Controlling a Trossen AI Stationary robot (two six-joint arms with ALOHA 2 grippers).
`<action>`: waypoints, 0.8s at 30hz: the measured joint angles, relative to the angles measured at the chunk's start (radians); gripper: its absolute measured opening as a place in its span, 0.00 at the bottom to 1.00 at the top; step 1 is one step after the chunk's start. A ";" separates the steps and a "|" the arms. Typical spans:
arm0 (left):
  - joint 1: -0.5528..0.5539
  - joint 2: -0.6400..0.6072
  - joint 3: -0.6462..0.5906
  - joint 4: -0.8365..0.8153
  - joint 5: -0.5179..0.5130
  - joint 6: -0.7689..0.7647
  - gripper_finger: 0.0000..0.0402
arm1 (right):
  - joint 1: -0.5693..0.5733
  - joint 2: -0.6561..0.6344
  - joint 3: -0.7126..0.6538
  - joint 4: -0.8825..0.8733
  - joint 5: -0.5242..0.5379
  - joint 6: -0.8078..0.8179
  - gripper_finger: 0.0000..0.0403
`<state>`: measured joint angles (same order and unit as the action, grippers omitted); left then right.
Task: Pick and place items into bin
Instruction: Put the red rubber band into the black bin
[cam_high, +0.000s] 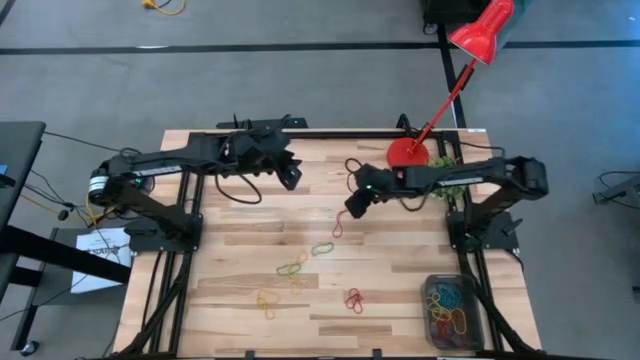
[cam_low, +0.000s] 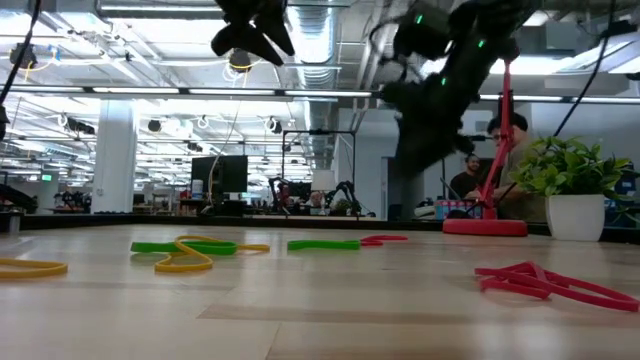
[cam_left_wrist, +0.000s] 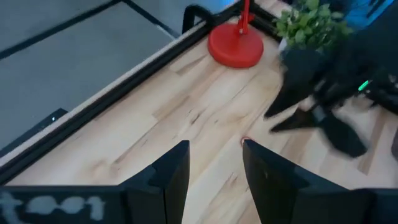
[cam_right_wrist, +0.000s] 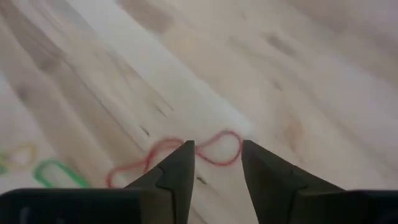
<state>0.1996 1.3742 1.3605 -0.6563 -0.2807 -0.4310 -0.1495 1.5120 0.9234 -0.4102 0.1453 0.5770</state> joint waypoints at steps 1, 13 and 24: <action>-0.004 -0.006 0.000 -0.001 -0.008 0.000 0.35 | -0.003 0.023 0.000 -0.001 -0.011 0.001 0.31; -0.011 -0.012 0.000 -0.028 -0.023 0.000 0.35 | -0.003 0.214 0.050 -0.024 -0.019 0.022 0.29; -0.011 -0.011 0.000 -0.028 -0.022 0.000 0.35 | -0.003 0.348 0.105 -0.038 -0.005 0.093 0.29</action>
<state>0.1883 1.3628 1.3605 -0.6842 -0.3031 -0.4312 -0.1528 1.8602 1.0283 -0.4485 0.1405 0.6705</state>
